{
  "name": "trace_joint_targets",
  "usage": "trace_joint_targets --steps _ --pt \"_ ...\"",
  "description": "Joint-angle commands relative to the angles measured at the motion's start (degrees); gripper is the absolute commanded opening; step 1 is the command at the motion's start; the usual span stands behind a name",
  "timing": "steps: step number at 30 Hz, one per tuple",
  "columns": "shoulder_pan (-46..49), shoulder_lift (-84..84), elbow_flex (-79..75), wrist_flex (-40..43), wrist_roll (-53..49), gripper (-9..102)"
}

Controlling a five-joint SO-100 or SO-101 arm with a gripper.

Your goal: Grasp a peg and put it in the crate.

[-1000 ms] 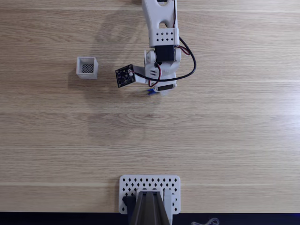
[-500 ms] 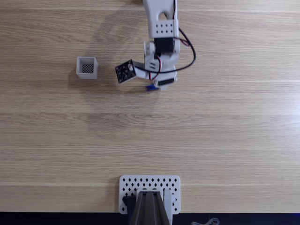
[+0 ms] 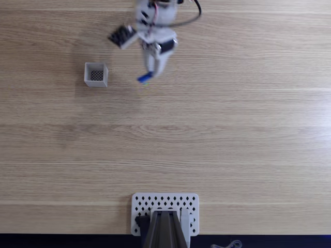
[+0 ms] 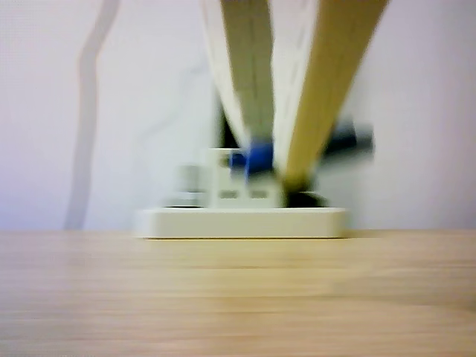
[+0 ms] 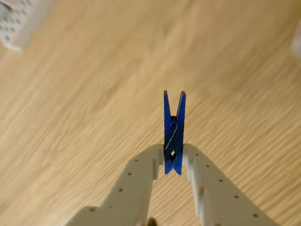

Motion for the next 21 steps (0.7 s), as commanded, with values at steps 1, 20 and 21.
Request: trace_joint_targets --steps 1,20,21 --pt "7.73 11.51 5.71 -13.36 -15.03 0" --pt "19.34 -0.88 24.96 -63.02 -27.95 0" --pt "19.34 -2.46 24.96 -64.25 -27.95 0"
